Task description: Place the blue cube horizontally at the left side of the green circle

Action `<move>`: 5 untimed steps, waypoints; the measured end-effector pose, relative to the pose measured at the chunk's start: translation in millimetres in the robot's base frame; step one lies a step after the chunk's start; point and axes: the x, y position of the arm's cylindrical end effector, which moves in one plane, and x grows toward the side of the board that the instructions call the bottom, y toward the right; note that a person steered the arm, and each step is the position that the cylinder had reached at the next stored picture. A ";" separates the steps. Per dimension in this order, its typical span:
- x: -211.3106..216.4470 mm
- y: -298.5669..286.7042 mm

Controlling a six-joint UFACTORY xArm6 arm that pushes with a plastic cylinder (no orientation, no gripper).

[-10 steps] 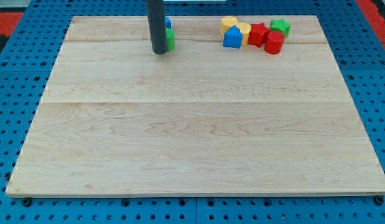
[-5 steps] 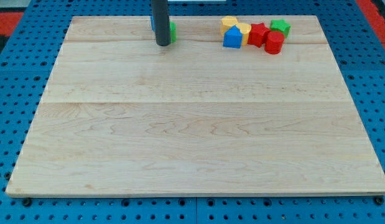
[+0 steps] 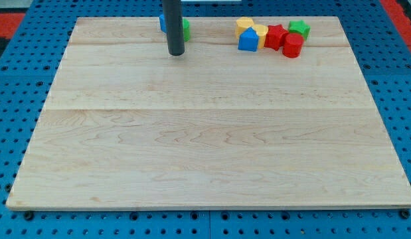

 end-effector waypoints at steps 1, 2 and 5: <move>5.1 2.3; 13.2 32.6; -59.9 71.0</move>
